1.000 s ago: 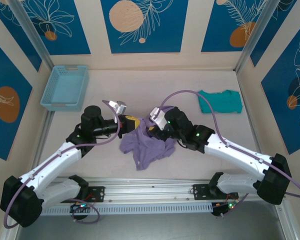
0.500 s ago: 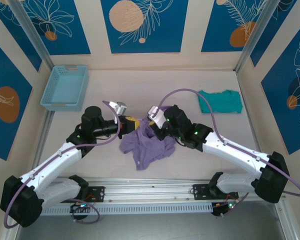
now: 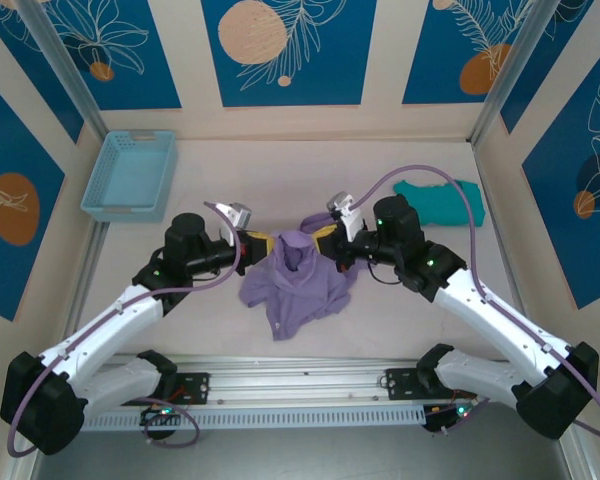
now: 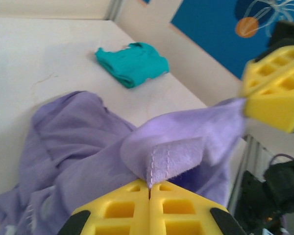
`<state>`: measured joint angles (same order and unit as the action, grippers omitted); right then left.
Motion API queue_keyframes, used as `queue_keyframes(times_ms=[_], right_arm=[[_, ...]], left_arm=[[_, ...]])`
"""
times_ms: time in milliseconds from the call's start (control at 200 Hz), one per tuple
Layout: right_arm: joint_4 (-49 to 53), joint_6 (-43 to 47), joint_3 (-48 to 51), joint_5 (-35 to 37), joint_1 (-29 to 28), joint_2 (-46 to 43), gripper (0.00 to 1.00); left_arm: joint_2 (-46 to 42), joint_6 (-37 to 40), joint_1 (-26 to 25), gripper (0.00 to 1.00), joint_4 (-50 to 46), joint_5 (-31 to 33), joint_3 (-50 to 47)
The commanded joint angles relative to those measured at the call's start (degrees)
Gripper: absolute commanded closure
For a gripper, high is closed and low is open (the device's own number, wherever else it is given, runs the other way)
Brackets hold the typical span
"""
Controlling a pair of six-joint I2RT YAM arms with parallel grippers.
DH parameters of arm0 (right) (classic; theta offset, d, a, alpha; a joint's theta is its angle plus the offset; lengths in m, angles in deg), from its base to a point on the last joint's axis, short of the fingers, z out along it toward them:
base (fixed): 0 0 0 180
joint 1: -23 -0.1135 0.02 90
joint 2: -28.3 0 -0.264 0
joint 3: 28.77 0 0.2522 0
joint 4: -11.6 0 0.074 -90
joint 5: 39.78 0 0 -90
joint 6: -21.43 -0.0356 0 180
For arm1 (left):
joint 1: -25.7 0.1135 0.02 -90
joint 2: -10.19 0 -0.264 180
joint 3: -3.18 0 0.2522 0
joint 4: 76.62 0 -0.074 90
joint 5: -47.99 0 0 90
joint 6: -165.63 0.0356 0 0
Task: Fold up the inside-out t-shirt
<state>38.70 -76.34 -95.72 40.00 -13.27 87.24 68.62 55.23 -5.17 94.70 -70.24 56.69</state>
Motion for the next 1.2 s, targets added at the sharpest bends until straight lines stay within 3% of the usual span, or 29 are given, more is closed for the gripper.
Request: queue_keyframes(times_ms=[0, 175, 620, 765, 1195], right_arm=[[-6.93, -10.75, 1.75, -10.94, 2.23, -1.74, 1.00], [-15.42, -20.57, 4.27, -14.13, 4.54, -0.90, 1.00], [-22.40, -27.04, 6.85, -6.38, 3.01, 3.77, 1.00], [-22.25, -26.68, 6.39, -6.13, 2.95, 4.34, 1.00], [-21.22, -25.80, 6.85, -5.43, 2.78, 3.21, 1.00]], left_arm=[[0.21, 1.94, -0.22, 0.99, -6.20, 8.58, 2.05], [1.45, 2.46, -0.15, 0.93, -11.71, 14.57, 3.88], [-3.06, 1.80, -4.43, 0.64, -12.02, 11.79, -0.13], [0.05, 1.95, -6.78, 0.63, -11.82, 13.84, 0.45], [10.37, 1.78, -6.84, 0.64, -11.33, 16.59, 4.91]])
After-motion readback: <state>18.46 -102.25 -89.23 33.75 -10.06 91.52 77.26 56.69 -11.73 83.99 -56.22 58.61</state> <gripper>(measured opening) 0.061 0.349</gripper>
